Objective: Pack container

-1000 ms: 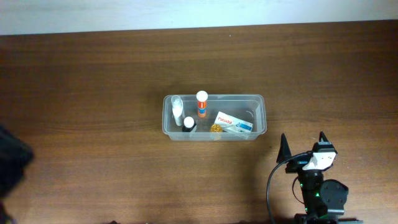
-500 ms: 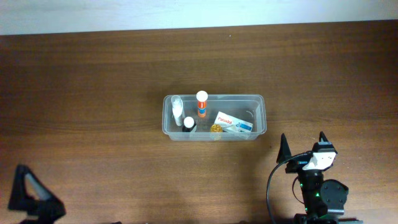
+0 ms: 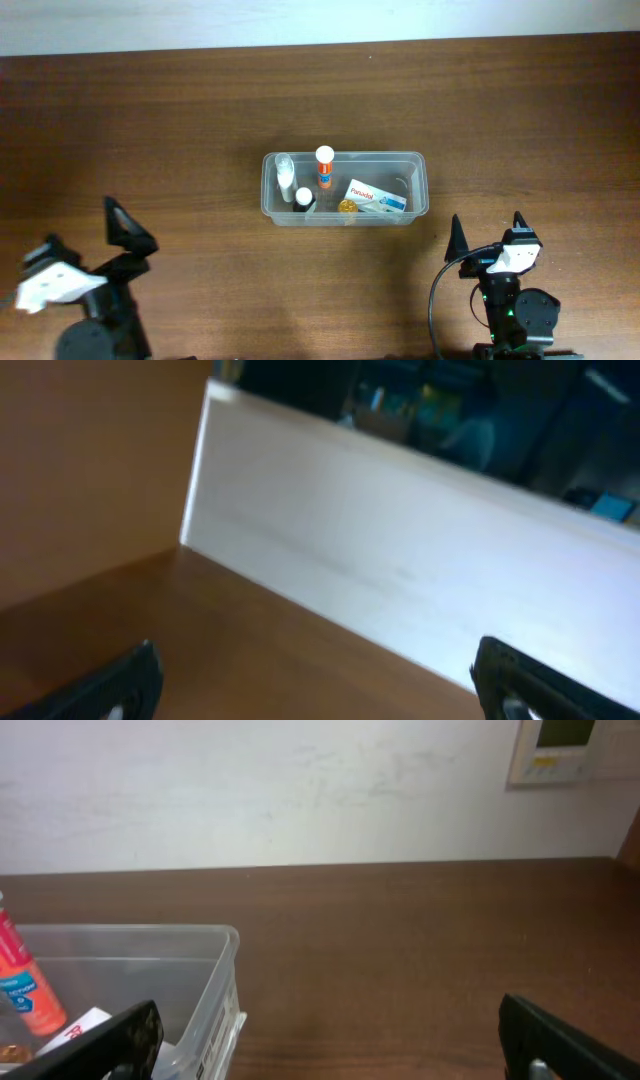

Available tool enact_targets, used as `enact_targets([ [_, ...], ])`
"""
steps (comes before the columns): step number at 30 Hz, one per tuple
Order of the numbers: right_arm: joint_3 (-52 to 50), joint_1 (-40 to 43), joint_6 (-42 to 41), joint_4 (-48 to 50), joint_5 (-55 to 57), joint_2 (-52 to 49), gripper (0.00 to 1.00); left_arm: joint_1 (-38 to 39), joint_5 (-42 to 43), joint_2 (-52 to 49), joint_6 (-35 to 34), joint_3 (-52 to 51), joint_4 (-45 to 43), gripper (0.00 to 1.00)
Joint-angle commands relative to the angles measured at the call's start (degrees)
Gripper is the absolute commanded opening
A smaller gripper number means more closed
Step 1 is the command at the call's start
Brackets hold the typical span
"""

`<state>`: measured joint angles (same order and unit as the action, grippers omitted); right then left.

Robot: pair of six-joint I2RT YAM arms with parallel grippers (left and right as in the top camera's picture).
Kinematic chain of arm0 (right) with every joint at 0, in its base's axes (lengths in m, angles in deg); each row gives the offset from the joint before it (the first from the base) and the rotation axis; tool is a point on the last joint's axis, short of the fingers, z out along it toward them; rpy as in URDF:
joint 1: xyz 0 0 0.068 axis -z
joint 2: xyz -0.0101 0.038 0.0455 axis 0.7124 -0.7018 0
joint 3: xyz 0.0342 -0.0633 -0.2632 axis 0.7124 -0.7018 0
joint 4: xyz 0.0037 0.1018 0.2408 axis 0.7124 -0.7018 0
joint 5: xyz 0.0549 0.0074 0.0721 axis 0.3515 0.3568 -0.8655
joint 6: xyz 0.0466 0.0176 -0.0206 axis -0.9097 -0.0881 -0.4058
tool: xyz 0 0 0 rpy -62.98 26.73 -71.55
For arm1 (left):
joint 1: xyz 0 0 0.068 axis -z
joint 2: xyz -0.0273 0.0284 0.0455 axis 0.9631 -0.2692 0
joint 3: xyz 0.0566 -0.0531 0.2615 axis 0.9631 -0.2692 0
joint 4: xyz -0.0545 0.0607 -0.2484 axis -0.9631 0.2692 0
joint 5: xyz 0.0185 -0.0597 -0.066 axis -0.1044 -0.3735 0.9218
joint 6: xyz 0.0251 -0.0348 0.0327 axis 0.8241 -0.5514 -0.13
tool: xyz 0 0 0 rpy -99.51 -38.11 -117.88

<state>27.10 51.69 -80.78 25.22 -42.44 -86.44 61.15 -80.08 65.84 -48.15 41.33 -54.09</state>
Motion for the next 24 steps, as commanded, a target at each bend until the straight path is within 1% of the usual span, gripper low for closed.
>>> enact_targets([
  [1,-0.26,-0.24,-0.42,-0.39,0.33,0.11,0.98,1.03,1.33,3.13,-0.15,-10.86,-8.31,0.99],
  [3,-0.26,-0.24,-0.42,-0.39,0.33,0.13,0.98,1.92,1.27,5.95,-0.15,-16.94,-12.81,0.99],
  [4,-0.26,-0.24,-0.42,-0.39,0.33,0.13,0.98,2.36,1.25,7.34,-0.15,-18.67,-13.46,0.99],
  [12,-0.26,-0.24,-0.42,-0.39,0.33,0.11,0.98,4.48,1.29,16.13,-0.15,-24.33,-12.55,0.99],
  [24,-0.26,-0.24,-0.42,-0.39,0.33,0.13,0.98,8.35,1.25,16.04,-0.15,-29.22,-11.50,0.99],
])
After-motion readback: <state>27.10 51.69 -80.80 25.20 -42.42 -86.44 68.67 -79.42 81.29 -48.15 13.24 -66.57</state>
